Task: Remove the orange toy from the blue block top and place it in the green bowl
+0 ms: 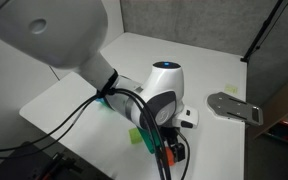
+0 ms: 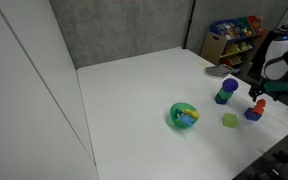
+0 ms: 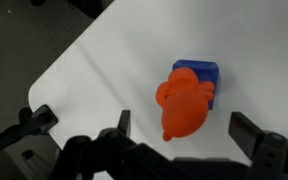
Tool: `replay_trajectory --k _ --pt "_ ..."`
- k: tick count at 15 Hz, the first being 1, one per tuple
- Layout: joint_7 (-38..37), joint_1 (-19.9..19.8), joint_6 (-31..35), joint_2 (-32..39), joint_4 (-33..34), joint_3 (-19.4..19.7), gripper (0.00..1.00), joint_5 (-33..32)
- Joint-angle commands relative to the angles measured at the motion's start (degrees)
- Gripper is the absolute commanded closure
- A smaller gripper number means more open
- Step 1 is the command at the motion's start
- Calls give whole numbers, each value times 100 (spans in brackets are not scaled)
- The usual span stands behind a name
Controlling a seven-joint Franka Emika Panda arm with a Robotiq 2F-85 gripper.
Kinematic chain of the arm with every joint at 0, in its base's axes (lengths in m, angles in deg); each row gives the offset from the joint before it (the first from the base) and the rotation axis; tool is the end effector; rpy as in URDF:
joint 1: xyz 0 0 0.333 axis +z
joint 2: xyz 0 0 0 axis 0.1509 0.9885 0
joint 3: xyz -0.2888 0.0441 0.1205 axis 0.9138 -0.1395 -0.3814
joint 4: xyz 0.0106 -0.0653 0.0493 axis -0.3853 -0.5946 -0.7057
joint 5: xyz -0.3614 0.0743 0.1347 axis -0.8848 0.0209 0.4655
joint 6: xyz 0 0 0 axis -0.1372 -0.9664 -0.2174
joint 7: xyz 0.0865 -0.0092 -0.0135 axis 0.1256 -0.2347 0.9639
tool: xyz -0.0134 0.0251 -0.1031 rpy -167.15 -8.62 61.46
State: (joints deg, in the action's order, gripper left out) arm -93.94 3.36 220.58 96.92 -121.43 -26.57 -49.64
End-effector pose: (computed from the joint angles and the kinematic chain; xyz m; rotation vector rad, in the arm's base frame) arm 0.4502 -0.2550 0.1391 2.6763 -1.0013 -0.2101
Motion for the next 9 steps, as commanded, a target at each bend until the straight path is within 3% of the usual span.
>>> replay_trajectory --k 1,7,9 --pt "-249 175 313 145 -63 202 0 -95" --pt "-318 407 561 420 -74 397 0 -40" --pt "-331 503 589 476 -85 462 28 -46"
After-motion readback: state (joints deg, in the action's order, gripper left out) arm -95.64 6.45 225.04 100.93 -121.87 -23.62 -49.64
